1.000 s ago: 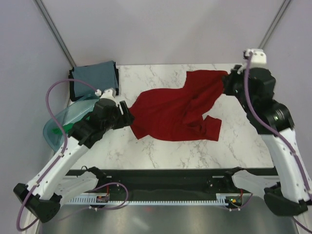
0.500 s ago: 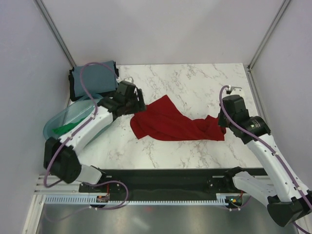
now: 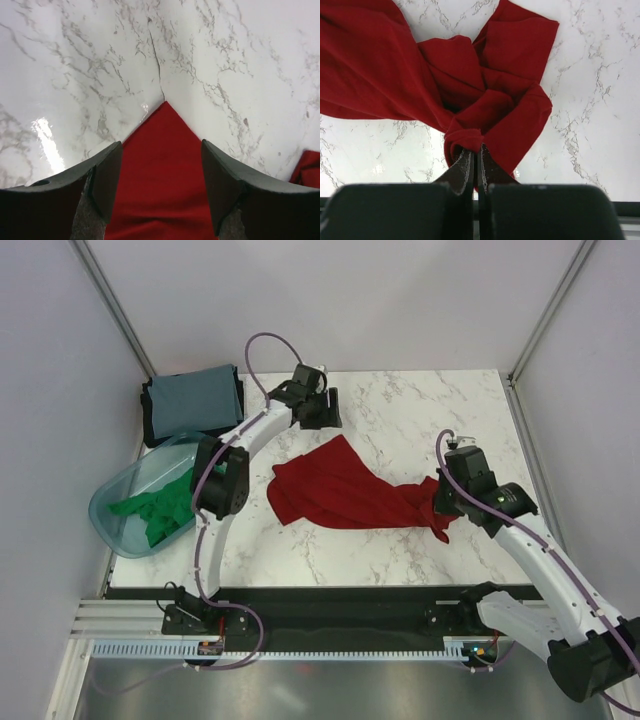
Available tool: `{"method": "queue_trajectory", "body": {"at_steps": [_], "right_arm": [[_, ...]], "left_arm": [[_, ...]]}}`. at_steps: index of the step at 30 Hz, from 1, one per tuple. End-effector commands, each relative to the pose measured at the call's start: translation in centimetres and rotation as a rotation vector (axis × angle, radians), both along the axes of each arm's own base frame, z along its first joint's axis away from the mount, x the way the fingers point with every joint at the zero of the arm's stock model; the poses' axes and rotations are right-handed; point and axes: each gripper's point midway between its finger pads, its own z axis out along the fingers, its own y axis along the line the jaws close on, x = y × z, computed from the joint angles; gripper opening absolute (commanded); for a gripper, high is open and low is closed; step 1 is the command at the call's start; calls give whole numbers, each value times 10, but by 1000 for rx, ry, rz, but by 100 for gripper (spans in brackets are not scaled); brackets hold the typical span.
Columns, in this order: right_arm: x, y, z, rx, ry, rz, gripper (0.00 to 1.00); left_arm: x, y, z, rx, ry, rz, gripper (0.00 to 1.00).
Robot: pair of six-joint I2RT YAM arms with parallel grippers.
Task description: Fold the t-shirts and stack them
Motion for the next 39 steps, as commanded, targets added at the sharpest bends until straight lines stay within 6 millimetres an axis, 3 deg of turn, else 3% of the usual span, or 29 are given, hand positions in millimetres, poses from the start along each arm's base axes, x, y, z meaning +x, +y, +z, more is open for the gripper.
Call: {"method": "queue_trajectory", "body": {"at_steps": [1,2,6,13,17,23,26,28,29,30,32,33,34,35,36,37,38,39], "right_arm": [[7,7,0,18,-16,23,0],[8,7,-1,18,-16,25,0],[9,9,-7,10,6,41,0],[10,12,-15,14,23,44,0],[10,11,-15,11,21,43,0],[10,10,-17,9,20,38,0],[12,13,-18,20,21,40,0],[14,17,-16,30,21,63,0],[17,19,-10,37,6,71,0],[19,21,-7,41,2,77,0],[28,25,15,60,-48,75,0],[32,26,25,68,-74,74,0],[35,27,35,76,-96,73,0],[42,29,59,95,-150,72,0],[46,31,71,102,-173,75,0],[47,31,81,99,-183,75,0],[54,29,111,95,-250,73,0],[57,27,125,85,-275,71,0]], "left_arm": [[1,-30,-10,-16,9,-117,71],[4,-36,-11,-12,-3,-127,71],[7,-43,-46,87,10,-134,72],[-1,-50,-78,237,13,-145,69],[-2,-47,-86,320,10,-145,61],[-7,-31,-110,454,28,-129,26],[-14,-29,-116,467,60,-144,2],[-18,-25,-107,468,68,-140,2],[-19,-24,-98,463,59,-138,2],[-17,-25,-65,435,15,-128,2],[-20,-19,-32,415,-17,-114,2],[-20,-17,13,373,-81,-94,2],[-24,-10,33,352,-100,-75,2],[-27,-8,56,329,-128,-62,2],[-34,-1,107,274,-200,-39,2],[-40,5,126,257,-223,-28,2],[-46,9,146,237,-253,-18,2],[-54,14,172,206,-288,-3,2]]}}
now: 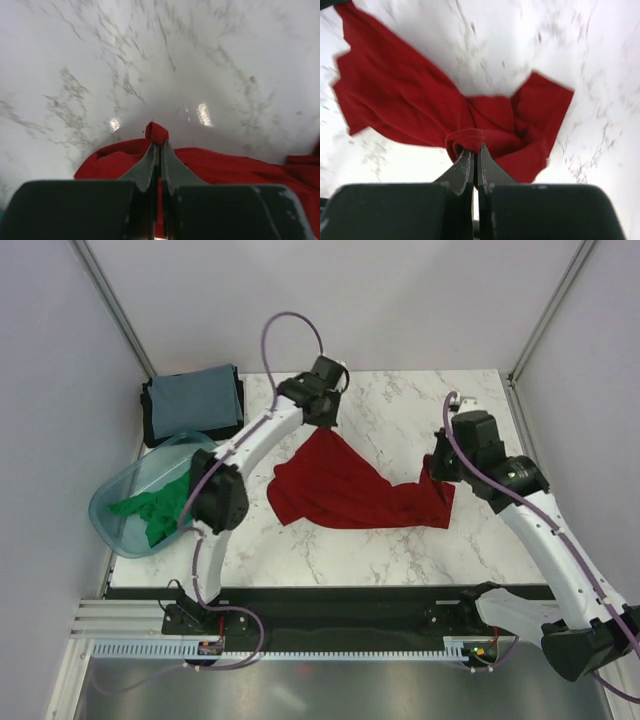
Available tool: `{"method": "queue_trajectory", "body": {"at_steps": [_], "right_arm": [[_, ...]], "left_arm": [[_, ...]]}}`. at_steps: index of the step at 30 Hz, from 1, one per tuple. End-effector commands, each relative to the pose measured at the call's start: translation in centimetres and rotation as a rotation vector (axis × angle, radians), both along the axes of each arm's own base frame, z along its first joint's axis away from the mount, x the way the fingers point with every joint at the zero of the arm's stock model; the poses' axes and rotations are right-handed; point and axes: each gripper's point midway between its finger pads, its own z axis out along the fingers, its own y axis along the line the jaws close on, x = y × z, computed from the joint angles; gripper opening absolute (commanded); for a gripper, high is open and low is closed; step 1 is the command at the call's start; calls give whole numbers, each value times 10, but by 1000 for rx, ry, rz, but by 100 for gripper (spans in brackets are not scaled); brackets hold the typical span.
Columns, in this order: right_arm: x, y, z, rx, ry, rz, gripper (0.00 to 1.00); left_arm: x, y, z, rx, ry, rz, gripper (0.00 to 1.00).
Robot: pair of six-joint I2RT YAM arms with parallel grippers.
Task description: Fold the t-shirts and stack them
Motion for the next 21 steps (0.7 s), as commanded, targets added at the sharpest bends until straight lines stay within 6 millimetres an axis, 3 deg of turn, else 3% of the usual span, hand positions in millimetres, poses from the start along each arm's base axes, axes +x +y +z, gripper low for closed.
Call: {"method": "queue_trajectory", "body": {"at_steps": [1,2,4,5,6,7,9,10,11,14,15,17,18,21], "right_arm": [[18,-3,82,8,-191,-4,0],[21,-9,124,11,-286,-26,0],[19,-18,163,-8,-371,-37,0],[13,-26,205,6,-474,-67,0],[9,-32,224,-3,-520,-79,0],[-3,-45,258,-3,-607,-113,0],[-17,-57,288,7,-687,-151,0],[-31,-67,313,19,-755,-176,0],[-45,-76,328,32,-805,-199,0],[-89,-102,371,79,-967,-264,0],[-99,-108,379,90,-1007,-276,0],[-123,-121,398,121,-1099,-313,0],[-144,-130,406,144,-1151,-324,0],[-183,-148,425,174,-1271,-349,0]], "left_arm": [[-26,28,195,-211,-332,32,2],[-37,33,218,-248,-364,24,2],[-57,41,253,-308,-413,20,2],[-80,55,293,-370,-483,17,2],[-91,61,307,-403,-504,24,2],[-117,76,343,-468,-568,24,2],[-143,92,371,-522,-627,24,2],[-154,99,382,-544,-652,21,2],[-179,115,406,-588,-713,12,2],[-216,132,436,-674,-815,-33,2],[-239,144,443,-700,-863,-57,2],[-265,157,463,-759,-949,-83,2],[-289,172,474,-790,-1001,-99,2],[-311,187,480,-816,-1048,-103,2]]}}
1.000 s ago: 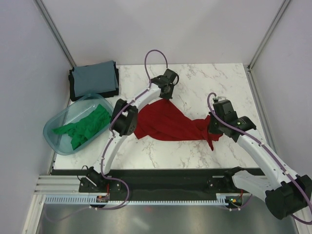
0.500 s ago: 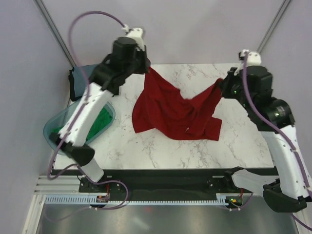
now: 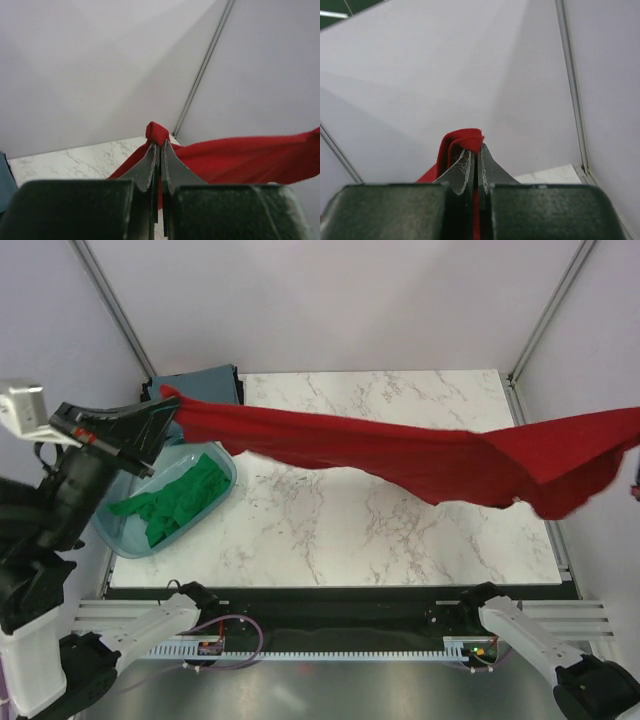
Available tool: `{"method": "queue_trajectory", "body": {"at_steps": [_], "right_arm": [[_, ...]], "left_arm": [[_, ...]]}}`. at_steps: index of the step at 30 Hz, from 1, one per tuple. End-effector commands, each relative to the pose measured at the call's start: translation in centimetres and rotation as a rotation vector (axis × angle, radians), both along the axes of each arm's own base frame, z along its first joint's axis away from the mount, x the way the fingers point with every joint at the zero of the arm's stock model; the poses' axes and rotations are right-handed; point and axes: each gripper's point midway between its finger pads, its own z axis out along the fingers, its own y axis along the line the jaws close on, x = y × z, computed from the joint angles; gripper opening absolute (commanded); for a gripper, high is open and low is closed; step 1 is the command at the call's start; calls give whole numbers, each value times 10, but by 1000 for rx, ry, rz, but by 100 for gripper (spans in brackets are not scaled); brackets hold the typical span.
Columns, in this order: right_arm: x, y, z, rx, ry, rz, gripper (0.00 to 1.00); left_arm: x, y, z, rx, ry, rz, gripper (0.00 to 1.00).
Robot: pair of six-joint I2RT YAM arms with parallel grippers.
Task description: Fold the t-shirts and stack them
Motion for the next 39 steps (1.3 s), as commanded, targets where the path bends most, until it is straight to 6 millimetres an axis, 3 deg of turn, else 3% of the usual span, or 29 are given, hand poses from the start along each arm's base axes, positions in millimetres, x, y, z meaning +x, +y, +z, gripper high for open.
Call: {"method": "queue_trajectory", "body": {"at_steps": [1,4,7,10,13,16,18,20,22,23,24,25,26,27,28,29,30,31,32,33,35,36,37,38,39], "right_arm": [[-40,-28,35,36,-174,-76,0],[-68,-39,52,27,-265,-89,0],[-74,-41,64,16,-301,-87,0],[-48,-33,66,9,-259,-78,0],[-4,-25,55,12,-155,-124,0],[57,-9,34,-63,-15,-194,0],[102,4,18,-116,70,-259,0],[155,16,-13,-213,195,-351,0],[194,22,-33,-264,254,-415,0],[236,35,-58,-323,317,-400,0],[258,34,-72,-311,348,-401,0],[281,24,-89,-315,390,-425,0],[327,32,-132,-357,482,-407,0],[350,31,-155,-356,529,-414,0],[370,23,-166,-354,558,-427,0],[419,32,-231,-408,687,-395,3],[441,39,-257,-395,735,-351,19],[450,38,-262,-371,770,-321,52],[467,41,-305,-360,851,-309,98],[461,42,-317,-360,911,-317,98],[455,44,-320,-323,923,-308,98],[455,45,-317,-309,898,-301,98],[445,44,-349,-337,967,-293,98],[430,41,-324,-322,919,-295,98],[425,38,-320,-309,895,-298,98]], "left_arm": [[-26,11,20,-60,-98,-30,2],[-43,22,27,-89,-131,-34,2],[-47,24,30,-99,-139,-37,2],[-35,21,26,-92,-115,-17,2],[-11,14,15,-76,-60,26,2],[29,7,-8,-37,22,118,2],[65,1,-32,10,94,208,2],[91,-1,-46,39,130,278,2],[128,-15,-74,105,196,314,2],[144,-24,-86,130,223,301,2],[159,-28,-98,130,258,295,2],[197,-24,-129,160,336,329,2],[215,-30,-148,167,388,293,2],[234,-27,-170,160,452,300,2],[260,-15,-197,174,521,332,2],[292,-18,-252,223,643,330,2],[313,-9,-273,210,712,354,4],[315,-5,-309,235,853,351,11],[331,-22,-367,250,1003,246,36],[340,-24,-364,245,1015,212,51],[340,-29,-392,269,1098,176,71],[339,-29,-400,275,1119,181,74],[337,-28,-401,274,1121,185,75],[334,-26,-402,272,1127,197,76],[327,-24,-399,262,1132,208,76]]}}
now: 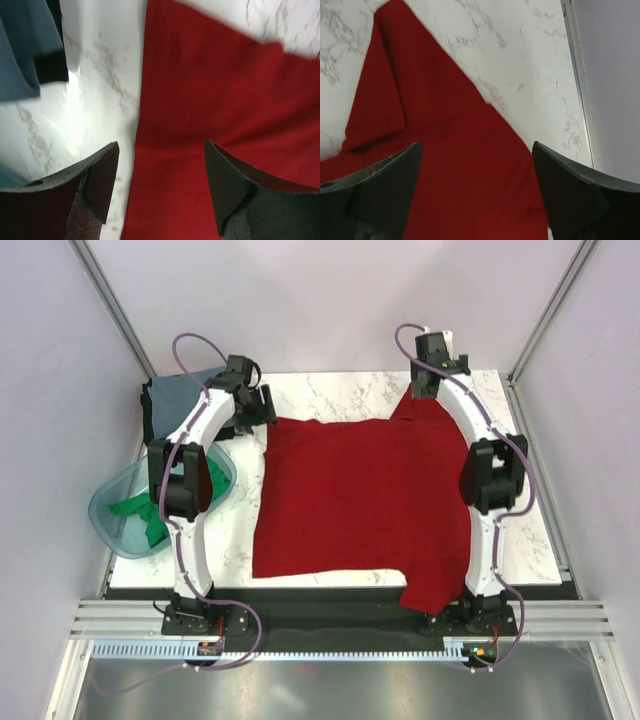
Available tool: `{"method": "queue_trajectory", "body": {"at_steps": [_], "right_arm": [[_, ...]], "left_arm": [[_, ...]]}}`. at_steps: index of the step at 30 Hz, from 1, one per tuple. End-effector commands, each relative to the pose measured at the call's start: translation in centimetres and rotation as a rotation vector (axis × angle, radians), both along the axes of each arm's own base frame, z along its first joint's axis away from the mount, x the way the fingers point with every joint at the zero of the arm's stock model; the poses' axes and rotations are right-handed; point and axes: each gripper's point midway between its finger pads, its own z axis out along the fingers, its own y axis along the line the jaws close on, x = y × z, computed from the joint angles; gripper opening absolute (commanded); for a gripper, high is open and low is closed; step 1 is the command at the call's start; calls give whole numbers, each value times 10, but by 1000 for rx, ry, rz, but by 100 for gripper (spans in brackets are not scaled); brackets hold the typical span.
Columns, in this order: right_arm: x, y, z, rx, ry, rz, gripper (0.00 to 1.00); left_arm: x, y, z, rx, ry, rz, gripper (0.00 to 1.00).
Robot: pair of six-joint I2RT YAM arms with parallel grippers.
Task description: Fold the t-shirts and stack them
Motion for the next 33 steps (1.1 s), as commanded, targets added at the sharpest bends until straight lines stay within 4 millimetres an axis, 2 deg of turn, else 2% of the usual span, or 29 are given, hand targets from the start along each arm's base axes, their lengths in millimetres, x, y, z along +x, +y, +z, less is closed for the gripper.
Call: {"method": "queue_trajectory", "body": {"at_steps": [1,2,3,4,5,6,7,8,9,10,11,12,13,14,15,18,21,23,24,27,28,30,31,32,33], "right_arm": [[-41,1,100,94,-230,-13,98],[-53,5,114,146,-259,7,98],[-62,5,111,169,-249,10,98],[-75,4,88,183,-194,8,98],[-88,5,96,220,-214,8,98],[-96,5,87,235,-196,2,98],[-110,5,61,249,-136,-6,98],[-120,8,58,285,-126,9,98],[-127,8,48,321,-111,-14,98],[-141,8,20,337,-45,-22,98],[-147,16,12,386,-24,1,98],[-149,13,3,419,-20,-15,98],[-157,16,-18,447,26,-10,98],[-158,18,-29,472,53,-5,98],[-158,22,-37,506,72,7,98],[-150,24,-62,563,130,-9,98],[-136,29,-83,579,177,-9,98],[-127,27,-100,559,206,-22,98],[-124,26,-105,556,215,-29,98],[-111,25,-127,544,251,-38,98],[-104,25,-137,541,263,-41,98],[-96,24,-147,534,274,-51,98],[-88,25,-157,534,286,-50,98],[-83,24,-161,531,290,-57,98],[-79,23,-166,524,298,-62,98]], "left_arm": [[-20,-16,77,-94,-102,-13,76],[-23,-14,78,-92,-105,-3,76],[-33,-15,70,-94,-81,1,75],[-40,-16,80,-101,-100,0,75],[-47,-16,80,-99,-99,-2,75],[-57,-19,68,-93,-78,-9,75],[-66,-19,77,-95,-101,-10,75],[-73,-20,75,-98,-100,-12,74],[-87,-25,57,-101,-68,-24,74],[-94,-28,54,-109,-70,-28,74],[-103,-31,58,-131,-80,-31,73],[-115,-35,41,-136,-56,-44,73],[-120,-37,37,-145,-54,-49,73],[-134,-37,24,-156,-23,-50,72],[-138,-39,20,-166,-20,-53,72],[-145,-45,3,-203,1,-64,72],[-142,-51,-14,-221,30,-89,71],[-135,-55,-21,-227,30,-97,71],[-129,-58,-31,-227,52,-99,71],[-112,-65,-39,-238,67,-101,70],[-108,-66,-54,-233,102,-95,70],[-92,-71,-53,-241,97,-97,69],[-90,-70,-70,-230,138,-87,69],[-77,-72,-65,-229,119,-85,69],[-74,-68,-70,-222,139,-73,69]]}}
